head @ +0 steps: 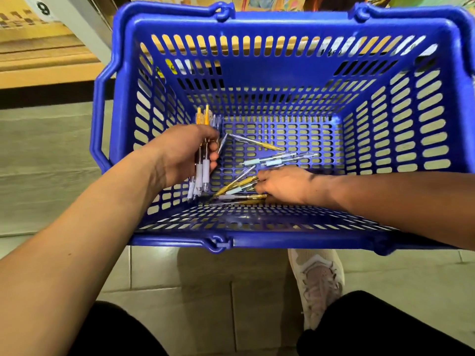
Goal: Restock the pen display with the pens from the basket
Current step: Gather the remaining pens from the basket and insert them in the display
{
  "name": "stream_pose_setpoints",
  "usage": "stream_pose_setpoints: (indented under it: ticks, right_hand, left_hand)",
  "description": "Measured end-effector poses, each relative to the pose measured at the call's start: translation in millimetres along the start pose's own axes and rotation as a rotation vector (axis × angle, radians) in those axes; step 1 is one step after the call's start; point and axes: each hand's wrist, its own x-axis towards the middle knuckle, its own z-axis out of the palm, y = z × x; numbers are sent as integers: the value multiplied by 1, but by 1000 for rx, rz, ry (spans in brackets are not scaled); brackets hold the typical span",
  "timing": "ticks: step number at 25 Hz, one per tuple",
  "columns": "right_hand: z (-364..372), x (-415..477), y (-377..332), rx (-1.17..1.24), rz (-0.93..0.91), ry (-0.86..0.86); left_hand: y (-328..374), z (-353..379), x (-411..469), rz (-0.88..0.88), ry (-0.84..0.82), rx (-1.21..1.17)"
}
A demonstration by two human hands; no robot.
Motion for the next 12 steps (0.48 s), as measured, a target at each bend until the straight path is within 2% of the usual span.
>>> stream_pose_setpoints:
  ticks: [2, 4, 8, 12]
  right_hand:
    - [-5, 1, -1, 32, -32, -4]
    - [-11, 3, 1, 184, -49, 25]
    - [-47, 2, 21, 803, 62, 171]
    - [-90, -5, 30, 1280, 37, 314]
  left_hand:
    - [0, 1, 0, -1, -3, 1]
    - [1, 1, 0, 8, 2, 6]
    - [-2, 1, -1, 43, 39, 59]
    - [-7, 2, -1, 60, 79, 192]
